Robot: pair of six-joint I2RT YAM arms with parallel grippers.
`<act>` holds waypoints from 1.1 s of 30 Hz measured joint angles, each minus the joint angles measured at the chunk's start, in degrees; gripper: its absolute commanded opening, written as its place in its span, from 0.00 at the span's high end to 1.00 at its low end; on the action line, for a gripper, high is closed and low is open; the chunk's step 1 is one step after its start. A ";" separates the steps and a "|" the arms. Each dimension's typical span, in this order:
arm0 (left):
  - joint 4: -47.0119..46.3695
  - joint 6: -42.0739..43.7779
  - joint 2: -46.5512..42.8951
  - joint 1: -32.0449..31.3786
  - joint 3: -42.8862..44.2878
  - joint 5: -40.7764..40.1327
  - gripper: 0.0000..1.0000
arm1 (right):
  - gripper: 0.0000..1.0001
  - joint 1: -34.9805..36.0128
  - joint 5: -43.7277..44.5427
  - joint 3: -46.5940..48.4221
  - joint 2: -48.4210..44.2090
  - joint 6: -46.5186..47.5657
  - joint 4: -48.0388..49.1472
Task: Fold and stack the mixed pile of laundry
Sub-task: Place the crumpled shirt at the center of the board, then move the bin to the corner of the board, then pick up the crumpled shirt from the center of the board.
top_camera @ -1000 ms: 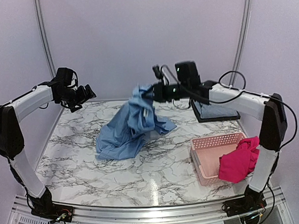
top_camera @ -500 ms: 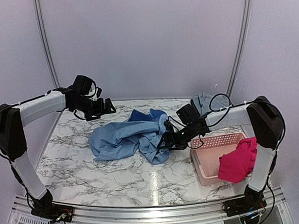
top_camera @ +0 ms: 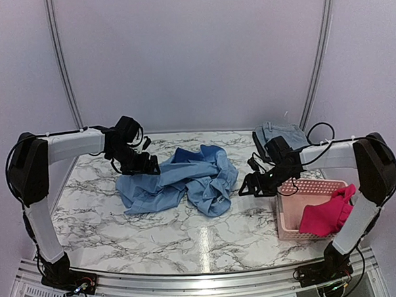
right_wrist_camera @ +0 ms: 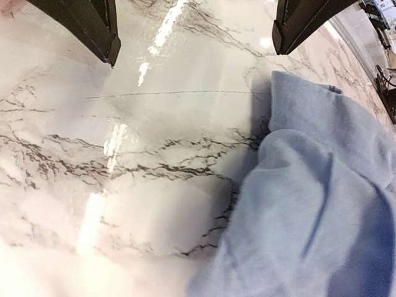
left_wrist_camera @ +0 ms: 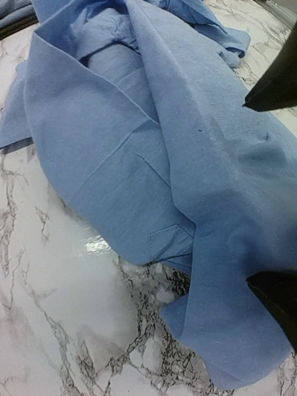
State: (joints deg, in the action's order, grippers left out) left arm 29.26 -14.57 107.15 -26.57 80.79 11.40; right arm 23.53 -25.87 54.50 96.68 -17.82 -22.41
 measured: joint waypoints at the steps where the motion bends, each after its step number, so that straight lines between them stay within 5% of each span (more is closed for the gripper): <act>1: 0.48 0.85 0.39 -0.33 0.00 -0.09 0.22 | 0.17 -0.07 -0.44 0.35 -0.59 0.52 -0.42; 11: 4.85 8.09 -0.35 -1.14 -1.42 3.74 0.96 | 0.18 2.95 -2.25 25.62 4.92 2.47 -1.64; 17: 6.97 11.21 -6.23 -6.86 -6.73 3.93 1.00 | 0.17 3.52 1.55 34.10 15.15 2.67 -4.96; 19: 7.41 12.57 -8.44 -10.58 -8.17 2.89 0.76 | 0.24 3.52 3.91 36.92 19.04 2.69 -7.67; 25: 8.15 13.51 -12.74 -16.06 -10.10 0.70 0.08 | 0.81 3.52 5.57 40.22 23.06 3.67 -11.69; 28: 5.84 10.86 -14.78 -11.58 -10.14 -0.15 0.01 | 0.98 3.52 4.55 40.92 22.91 4.39 -11.93; 33: 2.93 7.52 -11.26 -5.18 -4.07 -6.58 0.01 | 1.00 3.54 2.21 41.35 22.12 5.27 -11.93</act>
State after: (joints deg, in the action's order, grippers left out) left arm 32.18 -7.05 95.90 -31.75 76.73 4.82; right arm 27.07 -23.66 95.85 118.80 -12.56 -34.35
